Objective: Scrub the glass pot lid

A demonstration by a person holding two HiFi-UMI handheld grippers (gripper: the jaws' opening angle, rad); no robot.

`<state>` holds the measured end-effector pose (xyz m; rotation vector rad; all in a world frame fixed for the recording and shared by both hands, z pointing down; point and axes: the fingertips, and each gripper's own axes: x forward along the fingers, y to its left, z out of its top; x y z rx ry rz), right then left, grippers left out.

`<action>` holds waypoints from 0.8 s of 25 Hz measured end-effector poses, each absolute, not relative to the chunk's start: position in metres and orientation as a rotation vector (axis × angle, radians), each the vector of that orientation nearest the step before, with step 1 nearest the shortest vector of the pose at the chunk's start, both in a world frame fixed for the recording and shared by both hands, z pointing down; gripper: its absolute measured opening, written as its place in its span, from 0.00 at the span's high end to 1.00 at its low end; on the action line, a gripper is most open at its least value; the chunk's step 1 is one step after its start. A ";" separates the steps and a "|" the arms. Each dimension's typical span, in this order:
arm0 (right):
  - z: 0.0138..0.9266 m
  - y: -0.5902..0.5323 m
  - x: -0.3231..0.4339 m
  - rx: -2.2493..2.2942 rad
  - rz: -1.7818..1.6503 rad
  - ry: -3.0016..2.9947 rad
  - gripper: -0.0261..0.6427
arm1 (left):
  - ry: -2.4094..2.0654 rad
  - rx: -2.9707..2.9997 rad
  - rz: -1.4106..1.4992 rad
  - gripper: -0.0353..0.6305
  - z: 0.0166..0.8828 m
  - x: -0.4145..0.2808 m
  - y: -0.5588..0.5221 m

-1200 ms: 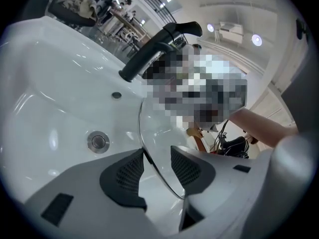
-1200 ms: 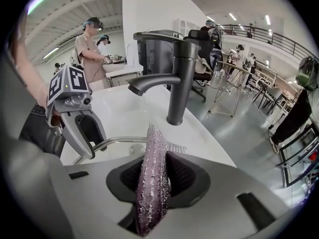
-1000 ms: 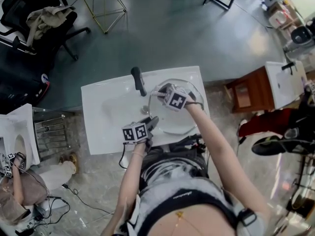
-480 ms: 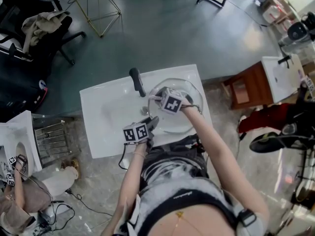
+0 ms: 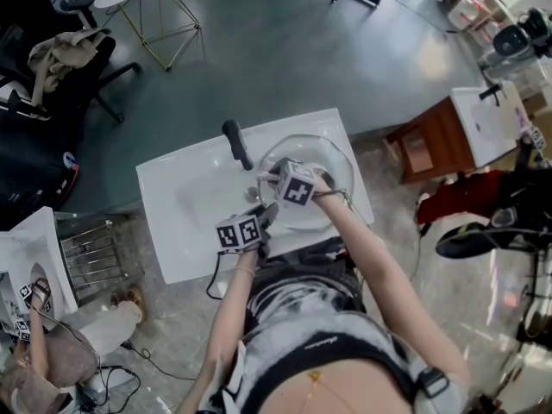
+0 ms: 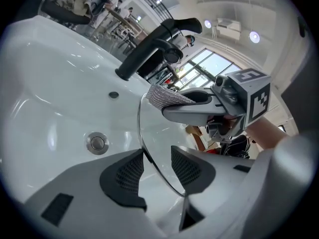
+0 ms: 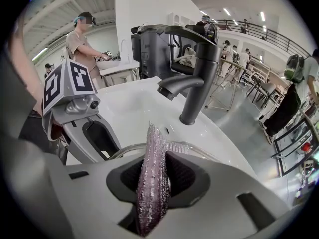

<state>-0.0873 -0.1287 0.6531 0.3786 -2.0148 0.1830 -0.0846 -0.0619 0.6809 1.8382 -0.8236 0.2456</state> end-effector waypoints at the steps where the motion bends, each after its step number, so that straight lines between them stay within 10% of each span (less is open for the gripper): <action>1: 0.653 -0.129 -0.087 0.387 0.171 -2.011 0.82 | -0.821 1.838 0.248 0.68 0.681 -0.084 -0.062; 20: 0.655 -0.104 -0.102 0.489 0.191 -1.924 0.82 | -0.783 1.853 0.271 0.68 0.682 -0.083 -0.061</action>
